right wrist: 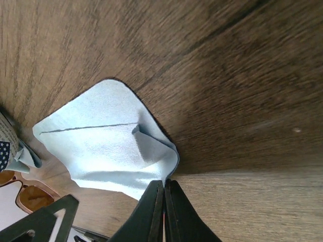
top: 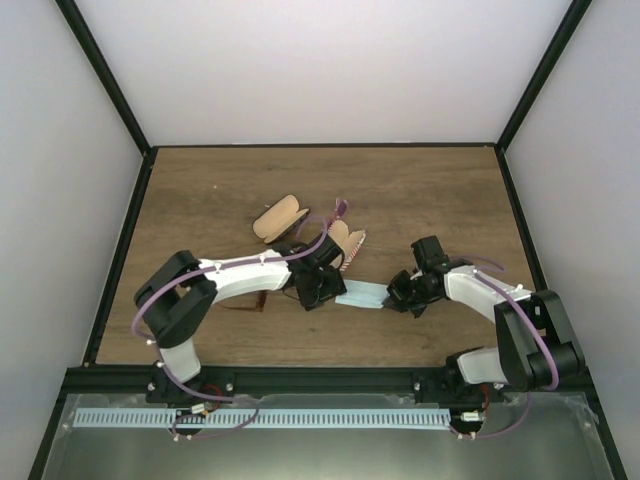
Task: Organize the sunglasses
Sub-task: Pick up the glasses cleaning cloth from the center of the board.
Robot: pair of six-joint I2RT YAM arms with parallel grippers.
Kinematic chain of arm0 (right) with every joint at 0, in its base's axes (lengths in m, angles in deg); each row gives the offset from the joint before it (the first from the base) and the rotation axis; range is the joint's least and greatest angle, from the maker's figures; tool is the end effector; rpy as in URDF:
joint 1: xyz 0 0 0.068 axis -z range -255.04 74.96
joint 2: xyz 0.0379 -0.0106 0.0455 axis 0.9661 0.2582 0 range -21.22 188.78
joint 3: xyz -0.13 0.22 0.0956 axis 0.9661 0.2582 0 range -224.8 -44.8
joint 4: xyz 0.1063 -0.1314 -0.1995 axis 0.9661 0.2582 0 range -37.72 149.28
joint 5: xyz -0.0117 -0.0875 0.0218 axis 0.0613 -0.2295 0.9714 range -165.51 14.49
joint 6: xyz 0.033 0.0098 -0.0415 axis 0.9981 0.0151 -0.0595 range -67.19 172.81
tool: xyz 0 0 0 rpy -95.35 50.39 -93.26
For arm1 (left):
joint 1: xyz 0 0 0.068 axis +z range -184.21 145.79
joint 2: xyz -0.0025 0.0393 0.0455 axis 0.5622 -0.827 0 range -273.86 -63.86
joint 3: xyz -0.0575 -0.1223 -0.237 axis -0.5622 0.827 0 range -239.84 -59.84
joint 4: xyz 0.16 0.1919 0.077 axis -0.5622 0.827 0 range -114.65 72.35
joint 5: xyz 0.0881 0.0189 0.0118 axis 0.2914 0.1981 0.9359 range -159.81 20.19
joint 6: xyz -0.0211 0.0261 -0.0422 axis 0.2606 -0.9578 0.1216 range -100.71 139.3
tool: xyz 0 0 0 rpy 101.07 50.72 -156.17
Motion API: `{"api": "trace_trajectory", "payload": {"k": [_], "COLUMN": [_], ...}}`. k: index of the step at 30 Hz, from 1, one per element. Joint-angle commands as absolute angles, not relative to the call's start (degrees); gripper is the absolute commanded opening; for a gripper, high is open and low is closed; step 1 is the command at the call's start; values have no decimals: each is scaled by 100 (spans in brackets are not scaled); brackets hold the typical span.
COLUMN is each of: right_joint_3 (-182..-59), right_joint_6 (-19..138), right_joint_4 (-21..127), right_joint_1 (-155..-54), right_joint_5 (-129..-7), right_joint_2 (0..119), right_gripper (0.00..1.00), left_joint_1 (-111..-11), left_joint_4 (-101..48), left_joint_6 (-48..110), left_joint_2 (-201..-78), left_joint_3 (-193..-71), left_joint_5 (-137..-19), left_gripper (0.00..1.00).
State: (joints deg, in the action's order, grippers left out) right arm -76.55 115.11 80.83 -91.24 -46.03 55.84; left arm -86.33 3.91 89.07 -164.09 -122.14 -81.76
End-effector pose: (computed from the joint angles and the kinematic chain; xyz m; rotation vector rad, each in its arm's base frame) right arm 0.1921 0.0740 0.1380 -1.0390 -2.7188 -0.8532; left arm 0.2032 -0.2733 0.1702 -0.4013 3.0151 -0.7077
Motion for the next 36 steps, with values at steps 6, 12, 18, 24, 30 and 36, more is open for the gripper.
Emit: {"api": "trace_trajectory", "payload": {"k": [6, 12, 18, 24, 30, 36], "right_joint_3": [-7572, -7470, -7461, -7459, -7452, -7426], "right_joint_6": [11634, 11662, 11649, 11611, 11585, 11584], "right_joint_4": [7998, 7984, 8012, 8034, 8065, 8060], "right_joint_1": [-9080, -9081, -9084, -9085, -9086, -9079], "right_joint_5": [-4537, -4535, -4555, -4551, -4559, -4567], "right_joint_2": [5429, 5367, 5309, 5316, 5301, 5291], "right_gripper": [1, 1, 1, 1, 1, 1], "left_joint_1": [-8693, -8703, -8769, -8804, -8826, -8830], "left_joint_4": [397, 498, 485, 475, 467, 426], "left_joint_6": [8912, 8829, 8880, 8924, 8994, 9048], "left_joint_2": [-17017, -17303, -17335, -17450, -17435, -17391], "left_joint_3": [-12682, -12944, -12862, -12849, -12754, -12647], "left_joint_5": [-8274, -8302, -8346, -8438, -8458, -8494], "left_gripper": [64, 60, 57, 50, 38, 26]}}
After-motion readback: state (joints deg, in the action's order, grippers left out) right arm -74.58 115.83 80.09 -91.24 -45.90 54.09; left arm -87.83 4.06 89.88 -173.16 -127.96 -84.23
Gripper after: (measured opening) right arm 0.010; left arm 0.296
